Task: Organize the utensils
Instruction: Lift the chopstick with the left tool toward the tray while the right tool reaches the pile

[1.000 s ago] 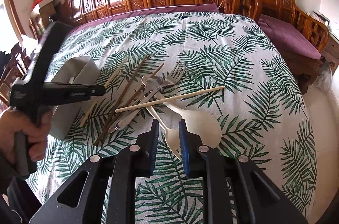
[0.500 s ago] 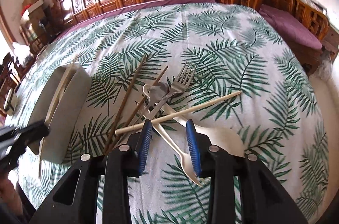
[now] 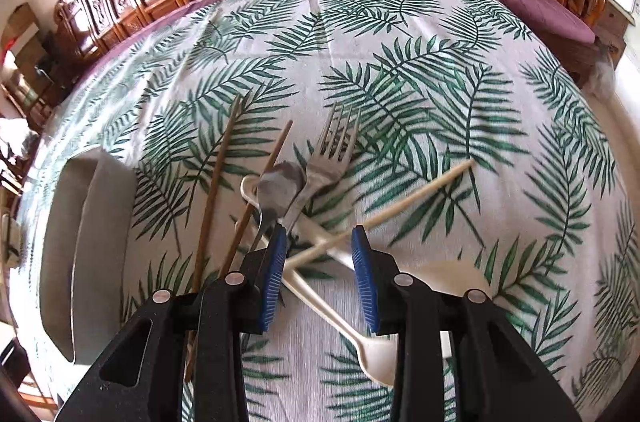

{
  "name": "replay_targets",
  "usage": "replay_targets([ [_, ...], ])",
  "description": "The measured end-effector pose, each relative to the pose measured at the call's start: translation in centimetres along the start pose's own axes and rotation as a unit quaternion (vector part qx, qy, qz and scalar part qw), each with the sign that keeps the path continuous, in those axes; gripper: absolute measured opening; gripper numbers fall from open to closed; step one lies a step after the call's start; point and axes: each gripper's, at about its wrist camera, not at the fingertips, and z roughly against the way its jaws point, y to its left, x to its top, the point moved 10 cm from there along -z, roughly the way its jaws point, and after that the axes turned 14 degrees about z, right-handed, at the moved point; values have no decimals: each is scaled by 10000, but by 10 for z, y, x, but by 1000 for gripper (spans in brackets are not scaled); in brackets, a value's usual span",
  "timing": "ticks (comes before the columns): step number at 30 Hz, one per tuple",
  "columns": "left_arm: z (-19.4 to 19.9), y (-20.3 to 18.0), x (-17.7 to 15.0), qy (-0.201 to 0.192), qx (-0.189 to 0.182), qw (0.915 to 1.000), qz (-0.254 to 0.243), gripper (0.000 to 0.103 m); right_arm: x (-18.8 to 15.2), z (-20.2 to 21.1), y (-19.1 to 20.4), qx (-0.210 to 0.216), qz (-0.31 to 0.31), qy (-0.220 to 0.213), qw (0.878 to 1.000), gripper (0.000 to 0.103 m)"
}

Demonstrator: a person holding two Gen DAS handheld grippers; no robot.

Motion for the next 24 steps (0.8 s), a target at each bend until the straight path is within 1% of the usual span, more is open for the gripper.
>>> replay_targets([
  [5,10,3,7,37,-8,10000,-31,4,-1,-7,-7,-272,-148,272,9992,35],
  [7,13,4,9,68,-54,10000,-33,4,-7,-10,-11,-266,-288,385,9985,33],
  [8,15,3,10,73,-63,9999,-45,4,-8,-9,-13,-239,-369,373,9983,32],
  [10,17,1,12,89,-97,9999,-63,4,-11,-8,-16,-233,-468,382,9979,26],
  [12,19,-1,14,76,-115,9999,-102,4,-13,-6,-18,-308,-392,411,9979,21],
  [14,23,-2,16,66,-131,9998,-104,4,-13,-4,-21,-353,-385,429,9977,9],
  [15,25,-2,17,59,-136,9998,-96,4,-14,-1,-22,-332,-376,425,9978,6],
  [19,34,2,18,31,-110,9999,-54,4,-13,14,-24,-312,-303,341,9985,6],
  [24,48,4,17,-84,-56,9999,-23,4,-16,53,-26,-193,-309,62,9993,6],
])
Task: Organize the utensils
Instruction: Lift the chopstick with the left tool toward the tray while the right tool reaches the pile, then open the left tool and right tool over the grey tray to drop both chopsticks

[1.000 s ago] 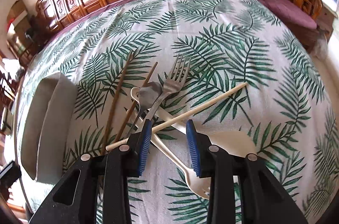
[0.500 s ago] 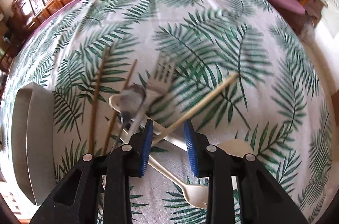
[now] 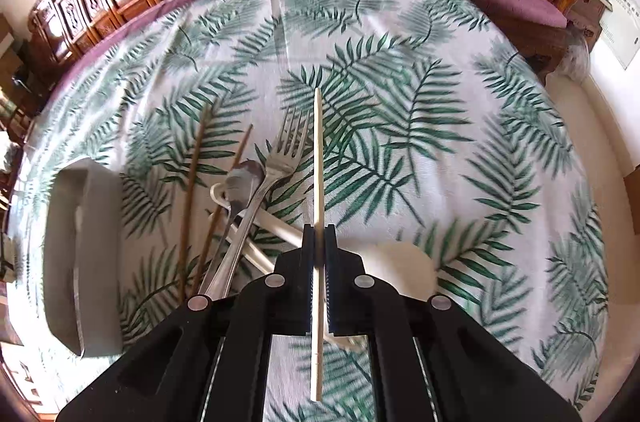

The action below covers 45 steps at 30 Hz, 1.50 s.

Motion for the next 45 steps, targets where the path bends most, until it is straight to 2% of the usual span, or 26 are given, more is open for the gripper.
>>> replay_targets([
  [8,9,3,3,-125,166,9998,-41,4,-18,70,5,185,205,-527,9982,6],
  [16,-9,19,12,-51,172,9997,167,4,-21,107,31,267,749,-875,9930,6],
  [24,-32,41,24,85,283,9992,271,4,-11,108,88,676,1136,-959,9866,6],
  [32,-74,73,33,281,445,9973,506,4,9,101,149,1068,1493,-1001,9779,6],
  [45,-107,96,34,492,481,9951,703,4,20,73,196,1250,1765,-819,9729,6],
])
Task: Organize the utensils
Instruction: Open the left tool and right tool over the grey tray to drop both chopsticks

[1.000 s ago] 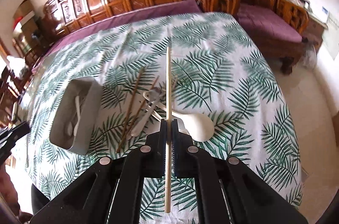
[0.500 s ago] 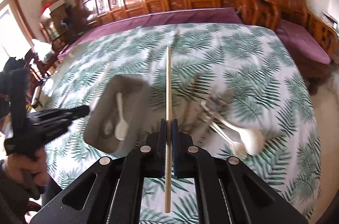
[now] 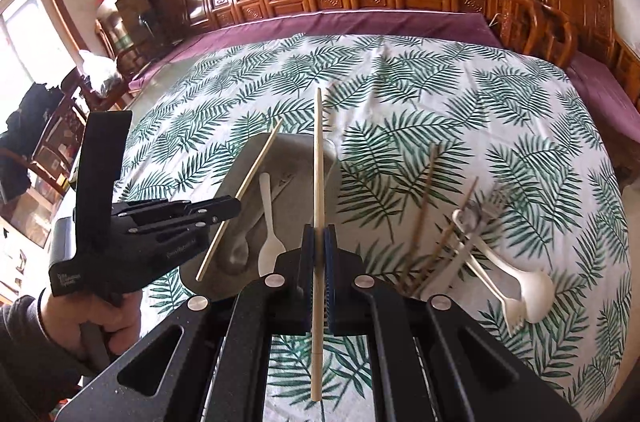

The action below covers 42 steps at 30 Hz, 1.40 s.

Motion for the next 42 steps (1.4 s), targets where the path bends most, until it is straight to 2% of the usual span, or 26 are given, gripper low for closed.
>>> replay_targets([
  [11,1,2,-4,7,11,10000,-8,5,3,-20,11,-10,59,119,9999,6],
  [19,33,13,-6,-186,-119,9997,75,6,11,-48,21,215,-111,171,9996,6],
  [25,60,28,-6,-403,42,9992,5,6,6,-78,40,364,-145,327,9987,6],
  [29,71,39,-6,-532,109,9985,-18,19,4,-94,47,438,-241,382,9980,6],
  [37,82,48,-5,-643,171,9978,15,20,6,-107,45,339,-221,447,9982,7],
  [42,88,47,-3,-701,181,9974,-12,21,9,-98,45,335,-122,363,9987,8],
])
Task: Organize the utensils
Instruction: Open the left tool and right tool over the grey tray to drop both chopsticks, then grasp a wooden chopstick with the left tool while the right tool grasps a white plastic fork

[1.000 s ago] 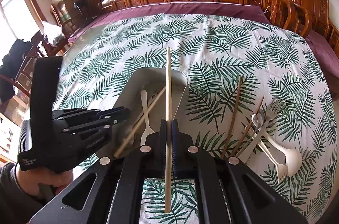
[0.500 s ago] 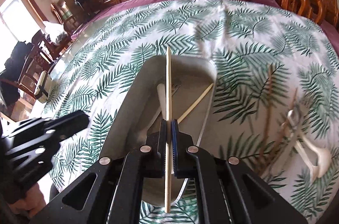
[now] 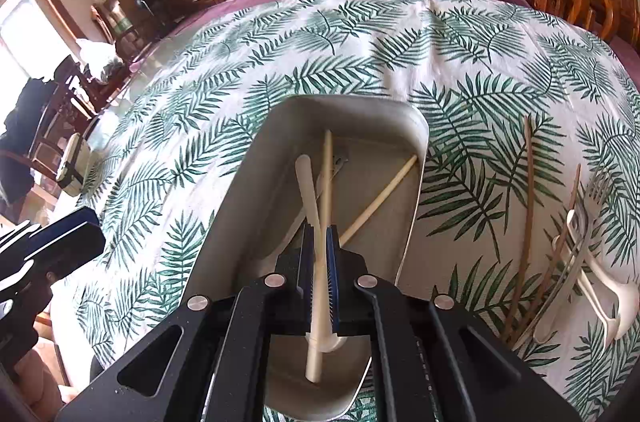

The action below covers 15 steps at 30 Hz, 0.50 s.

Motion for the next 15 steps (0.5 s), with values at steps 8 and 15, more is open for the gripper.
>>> replay_targets([
  [8,8,-19,-1,-54,-72,9999,-142,24,-9,57,-15,-125,281,-378,9988,8],
  [15,2,-57,-10,8,-259,9991,-337,34,-47,111,-64,-513,424,-463,9967,11],
])
